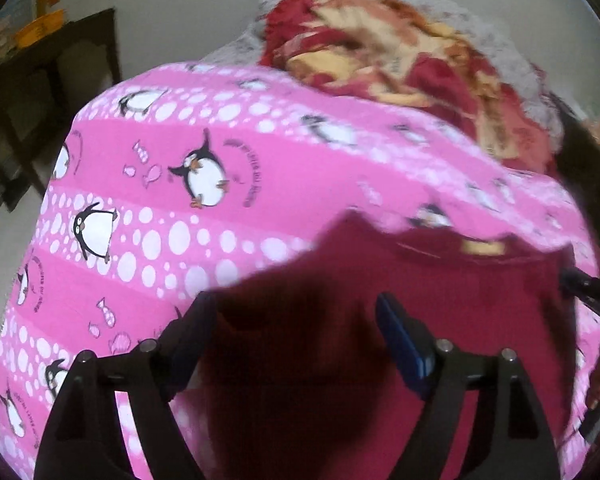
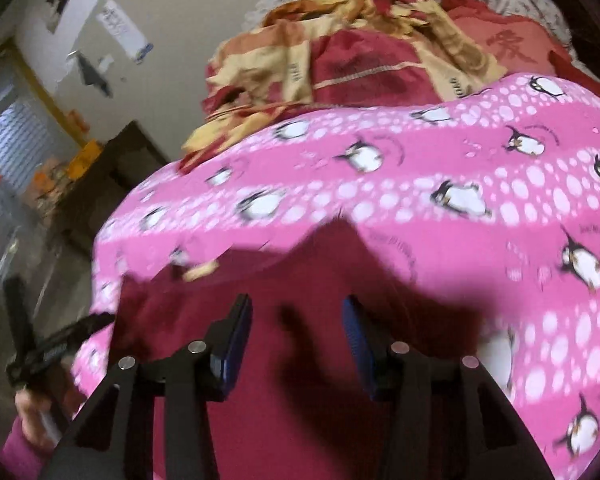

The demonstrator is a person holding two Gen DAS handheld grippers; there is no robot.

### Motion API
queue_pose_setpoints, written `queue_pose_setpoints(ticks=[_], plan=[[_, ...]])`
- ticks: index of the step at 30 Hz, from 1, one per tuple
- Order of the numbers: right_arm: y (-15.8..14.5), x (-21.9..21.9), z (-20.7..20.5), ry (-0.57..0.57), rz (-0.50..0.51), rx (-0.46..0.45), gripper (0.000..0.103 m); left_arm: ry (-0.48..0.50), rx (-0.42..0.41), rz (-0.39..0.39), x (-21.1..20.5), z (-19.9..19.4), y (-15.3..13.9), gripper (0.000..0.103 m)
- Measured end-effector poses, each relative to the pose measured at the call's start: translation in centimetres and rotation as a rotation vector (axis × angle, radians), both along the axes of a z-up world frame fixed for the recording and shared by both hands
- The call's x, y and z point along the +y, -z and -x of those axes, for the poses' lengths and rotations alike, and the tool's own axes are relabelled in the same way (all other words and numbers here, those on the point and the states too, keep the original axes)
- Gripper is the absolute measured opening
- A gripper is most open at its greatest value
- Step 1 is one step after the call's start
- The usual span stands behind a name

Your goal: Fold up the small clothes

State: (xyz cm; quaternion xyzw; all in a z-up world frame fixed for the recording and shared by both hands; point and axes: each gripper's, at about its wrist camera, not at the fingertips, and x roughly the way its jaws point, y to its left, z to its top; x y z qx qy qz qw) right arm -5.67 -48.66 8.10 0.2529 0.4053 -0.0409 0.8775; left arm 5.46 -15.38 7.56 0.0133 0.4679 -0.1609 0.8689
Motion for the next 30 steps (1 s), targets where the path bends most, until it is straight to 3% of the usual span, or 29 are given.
queue_pose_setpoints(ticks=[4, 7, 10, 14, 18, 20, 22, 26, 30], plan=[[1.4, -0.7, -1.7, 0.017, 0.007, 0.0, 0.05, -0.037, 0.072, -0.036, 0.0, -2.4, 2.9, 0.082], [0.4, -0.2, -1.3, -0.006, 0.029, 0.014, 0.05, -0.032, 0.063, -0.037, 0.1, -2.3, 2.8, 0.082], [-1.0, -0.4, 1.0, -0.012, 0.017, 0.041, 0.052, -0.018, 0.05, -0.031, 0.6, -1.0, 1.6, 0.082], [-2.1, 0.3, 6.0, -0.051, 0.097, 0.142, 0.056, 0.009, 0.045, 0.013, 2.1, 1.7, 0.0, 0.082], [-1.2, 1.7, 10.2, -0.088, 0.146, 0.214, 0.056, 0.041, 0.036, 0.02, 3.5, 5.2, -1.1, 0.082], [-0.4, 2.6, 11.6, -0.1, 0.178, 0.242, 0.054, 0.048, 0.042, 0.015, 4.2, 7.1, -1.0, 0.082], [0.4, 3.5, 12.7, -0.112, 0.217, 0.25, 0.043, 0.046, 0.04, -0.008, 4.6, 8.5, -0.5, 0.082], [3.0, 3.9, 13.4, -0.119, 0.264, 0.313, 0.042, 0.024, 0.062, -0.088, 6.0, 10.9, 2.0, 0.082], [3.2, 2.1, 13.8, -0.069, 0.148, 0.324, 0.043, -0.011, 0.115, -0.058, 7.4, 11.3, 3.8, 0.083]])
